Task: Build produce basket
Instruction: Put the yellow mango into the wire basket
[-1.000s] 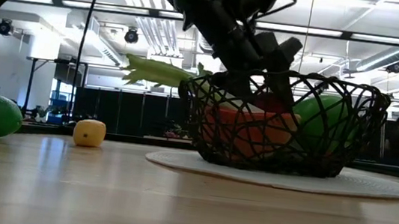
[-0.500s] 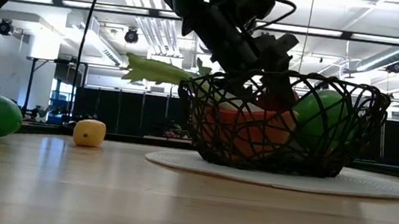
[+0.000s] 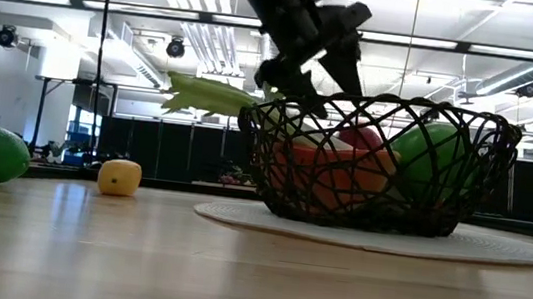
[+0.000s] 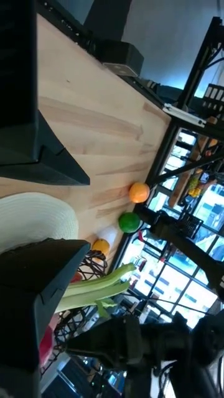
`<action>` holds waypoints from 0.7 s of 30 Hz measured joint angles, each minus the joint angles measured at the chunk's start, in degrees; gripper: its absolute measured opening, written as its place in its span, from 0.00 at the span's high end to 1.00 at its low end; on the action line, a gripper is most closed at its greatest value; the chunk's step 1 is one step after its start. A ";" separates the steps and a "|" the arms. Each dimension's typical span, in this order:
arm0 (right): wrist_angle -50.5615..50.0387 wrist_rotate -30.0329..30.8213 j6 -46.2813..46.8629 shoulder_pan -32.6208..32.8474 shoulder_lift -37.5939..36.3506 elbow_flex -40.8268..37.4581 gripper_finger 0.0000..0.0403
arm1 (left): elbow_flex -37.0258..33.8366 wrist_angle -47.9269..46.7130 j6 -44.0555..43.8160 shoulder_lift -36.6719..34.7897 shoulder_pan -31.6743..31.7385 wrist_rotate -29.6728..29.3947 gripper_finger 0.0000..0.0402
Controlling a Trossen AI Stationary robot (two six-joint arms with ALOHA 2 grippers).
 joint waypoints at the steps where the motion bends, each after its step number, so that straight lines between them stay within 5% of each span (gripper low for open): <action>1: 0.04 -0.17 0.26 0.00 0.00 -0.06 0.66 | -0.25 -0.31 0.91 -0.25 -0.45 -0.76 0.21; 13: 0.02 0.07 0.01 -0.02 0.00 -0.21 0.66 | -0.05 -4.04 8.96 -0.66 -6.11 -19.54 0.21; 17: 0.12 -0.55 0.39 -0.02 0.00 -0.24 0.66 | 1.11 -19.38 1.98 -3.64 -12.06 -28.72 0.21; 21: 0.40 -1.11 0.85 -0.02 0.04 -0.29 0.66 | -0.18 -35.10 -14.06 -6.50 -20.31 -31.13 0.21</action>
